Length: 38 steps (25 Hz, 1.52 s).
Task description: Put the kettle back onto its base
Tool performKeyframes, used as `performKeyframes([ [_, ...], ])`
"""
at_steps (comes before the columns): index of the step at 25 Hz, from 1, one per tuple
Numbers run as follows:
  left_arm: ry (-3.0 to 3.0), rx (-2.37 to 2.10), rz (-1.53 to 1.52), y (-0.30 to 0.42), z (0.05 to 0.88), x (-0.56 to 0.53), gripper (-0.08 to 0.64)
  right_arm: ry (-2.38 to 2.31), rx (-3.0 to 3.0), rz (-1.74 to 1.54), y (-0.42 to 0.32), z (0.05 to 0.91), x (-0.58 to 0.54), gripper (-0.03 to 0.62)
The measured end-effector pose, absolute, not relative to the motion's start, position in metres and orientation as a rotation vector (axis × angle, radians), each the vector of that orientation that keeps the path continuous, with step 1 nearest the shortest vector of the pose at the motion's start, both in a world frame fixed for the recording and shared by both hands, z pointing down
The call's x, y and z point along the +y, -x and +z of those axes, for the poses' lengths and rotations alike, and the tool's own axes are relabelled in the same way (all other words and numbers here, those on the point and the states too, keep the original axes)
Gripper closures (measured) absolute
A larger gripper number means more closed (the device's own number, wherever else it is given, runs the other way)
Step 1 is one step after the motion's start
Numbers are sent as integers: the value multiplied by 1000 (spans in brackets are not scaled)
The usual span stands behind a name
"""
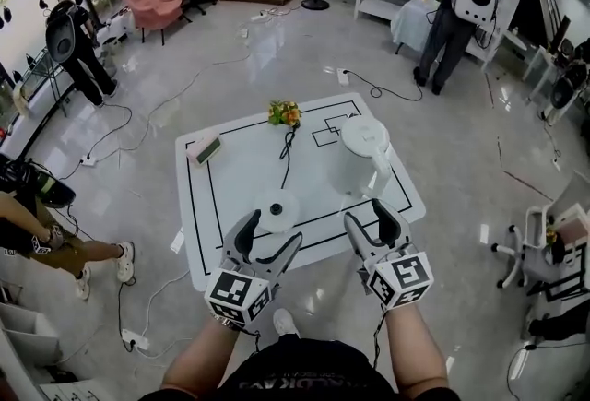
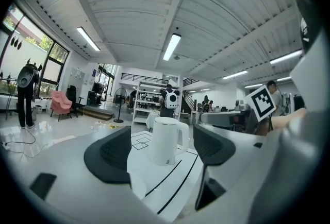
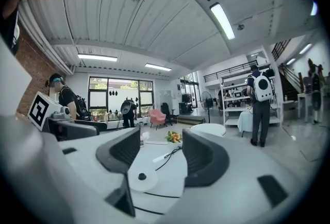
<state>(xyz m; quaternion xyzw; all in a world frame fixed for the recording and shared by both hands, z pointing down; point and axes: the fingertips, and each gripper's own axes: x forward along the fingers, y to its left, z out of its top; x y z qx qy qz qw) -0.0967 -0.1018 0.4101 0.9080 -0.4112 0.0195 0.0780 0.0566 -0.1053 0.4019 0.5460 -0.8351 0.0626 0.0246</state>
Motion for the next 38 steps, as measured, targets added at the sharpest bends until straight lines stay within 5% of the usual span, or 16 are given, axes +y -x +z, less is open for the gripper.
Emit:
performKeyframes([
  [14,-2779,-1122,22,109,403,-135,195,-1767,-2508,128,-42,388,-144,351],
  [38,-2662,-1318,73,12,418,-165,195,-1628,-2452,381,-159,460,-224,351],
])
